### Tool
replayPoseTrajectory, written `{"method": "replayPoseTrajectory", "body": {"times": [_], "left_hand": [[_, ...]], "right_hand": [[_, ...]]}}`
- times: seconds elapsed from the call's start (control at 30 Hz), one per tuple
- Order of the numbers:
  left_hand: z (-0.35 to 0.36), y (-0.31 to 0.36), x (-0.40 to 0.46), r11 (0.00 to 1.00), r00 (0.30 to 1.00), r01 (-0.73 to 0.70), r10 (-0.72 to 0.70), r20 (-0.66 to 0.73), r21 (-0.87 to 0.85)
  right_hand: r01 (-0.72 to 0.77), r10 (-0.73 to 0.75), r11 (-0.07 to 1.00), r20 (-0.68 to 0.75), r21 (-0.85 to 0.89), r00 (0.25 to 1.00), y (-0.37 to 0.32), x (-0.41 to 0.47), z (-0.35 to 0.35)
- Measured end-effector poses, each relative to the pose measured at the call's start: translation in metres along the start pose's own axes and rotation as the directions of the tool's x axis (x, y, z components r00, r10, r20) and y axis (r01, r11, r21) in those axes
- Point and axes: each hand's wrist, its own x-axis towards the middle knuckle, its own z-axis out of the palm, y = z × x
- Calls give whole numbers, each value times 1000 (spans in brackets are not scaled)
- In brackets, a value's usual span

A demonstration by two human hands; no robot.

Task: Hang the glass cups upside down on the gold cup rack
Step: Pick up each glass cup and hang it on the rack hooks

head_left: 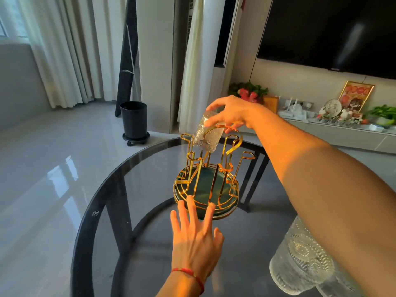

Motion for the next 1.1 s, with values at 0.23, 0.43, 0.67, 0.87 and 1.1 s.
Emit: {"method": "replayPoseTrajectory", "body": {"times": [0.23, 0.43, 0.67, 0.87, 1.1], "left_hand": [[9, -1, 2, 1000, 1000, 6, -6, -28, 10], [10, -1, 0, 1000, 999, 2, -1, -46, 11], [5, -2, 1, 999, 998, -17, 19, -58, 35], [-5, 1, 1, 991, 999, -9, 3, 44, 135], [-41, 41, -13, 985, 989, -148, 145, -37, -91]], "right_hand": [[-79, 156, 976, 400, -204, 903, -12, 30, 7], [-64, 162, 969, 413, -240, 896, -12, 34, 13], [30, -12, 995, 183, -98, 983, 1, 1, 9], [207, -181, 978, -397, 24, 900, 25, -92, 19], [237, -273, 962, -563, -138, 780, 81, -240, 65]]}}
